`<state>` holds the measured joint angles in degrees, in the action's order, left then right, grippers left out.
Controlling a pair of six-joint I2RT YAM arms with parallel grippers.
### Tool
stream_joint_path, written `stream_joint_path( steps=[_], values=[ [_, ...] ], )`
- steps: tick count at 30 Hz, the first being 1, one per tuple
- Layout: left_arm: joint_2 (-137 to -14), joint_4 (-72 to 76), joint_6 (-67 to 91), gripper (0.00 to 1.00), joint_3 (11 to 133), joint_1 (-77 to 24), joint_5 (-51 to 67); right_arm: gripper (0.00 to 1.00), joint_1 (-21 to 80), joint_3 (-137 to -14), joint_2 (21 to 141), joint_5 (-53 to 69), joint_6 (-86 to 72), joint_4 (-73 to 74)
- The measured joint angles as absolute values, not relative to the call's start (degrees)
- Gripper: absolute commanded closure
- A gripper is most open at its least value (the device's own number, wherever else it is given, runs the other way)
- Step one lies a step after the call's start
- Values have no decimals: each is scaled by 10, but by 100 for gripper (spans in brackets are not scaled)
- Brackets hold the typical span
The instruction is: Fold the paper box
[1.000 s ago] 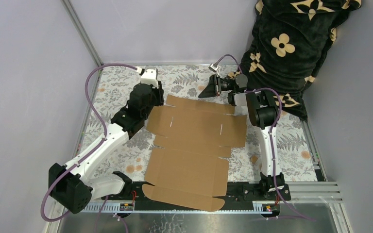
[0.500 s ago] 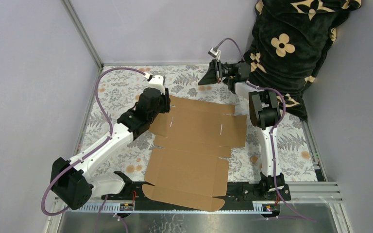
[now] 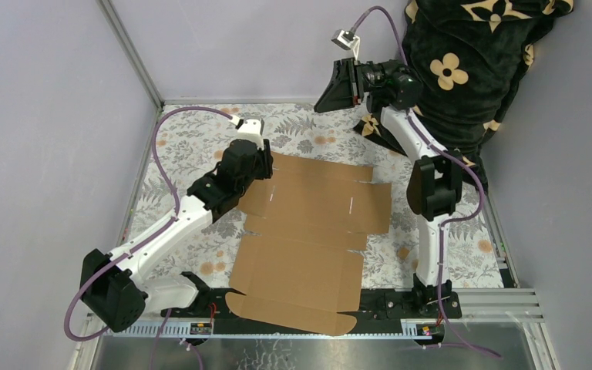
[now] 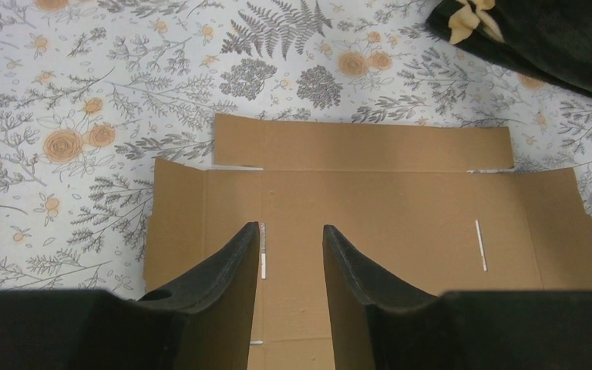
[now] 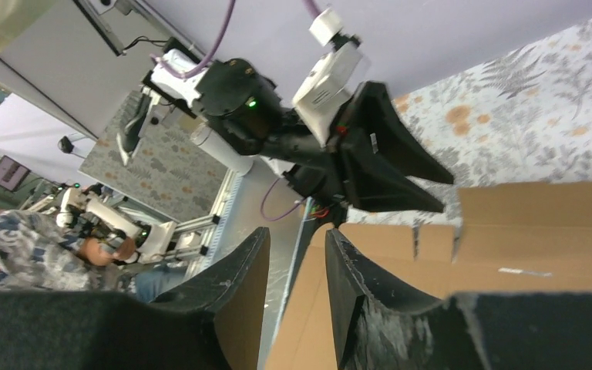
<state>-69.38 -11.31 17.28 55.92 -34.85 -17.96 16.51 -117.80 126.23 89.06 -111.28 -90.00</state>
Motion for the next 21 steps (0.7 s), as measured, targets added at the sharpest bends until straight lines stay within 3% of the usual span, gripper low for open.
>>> stream_joint_path(
  steps=[9,16,17,18,21],
  values=[
    [-699,-113,177,57,575,-360,-182,57,151,-970,1110,894,-1158,-909],
    [-707,-112,186,57,575,-378,-182,58,23,-743,1010,895,-1137,-900],
    [-707,-112,186,57,575,-380,-181,13,-1,-714,995,894,-1124,-886],
    [-708,-112,186,57,575,-383,-181,2,-23,-689,980,890,-1108,-871],
    [-710,-112,186,57,575,-390,-181,0,-75,-632,912,876,-997,-723]
  ],
)
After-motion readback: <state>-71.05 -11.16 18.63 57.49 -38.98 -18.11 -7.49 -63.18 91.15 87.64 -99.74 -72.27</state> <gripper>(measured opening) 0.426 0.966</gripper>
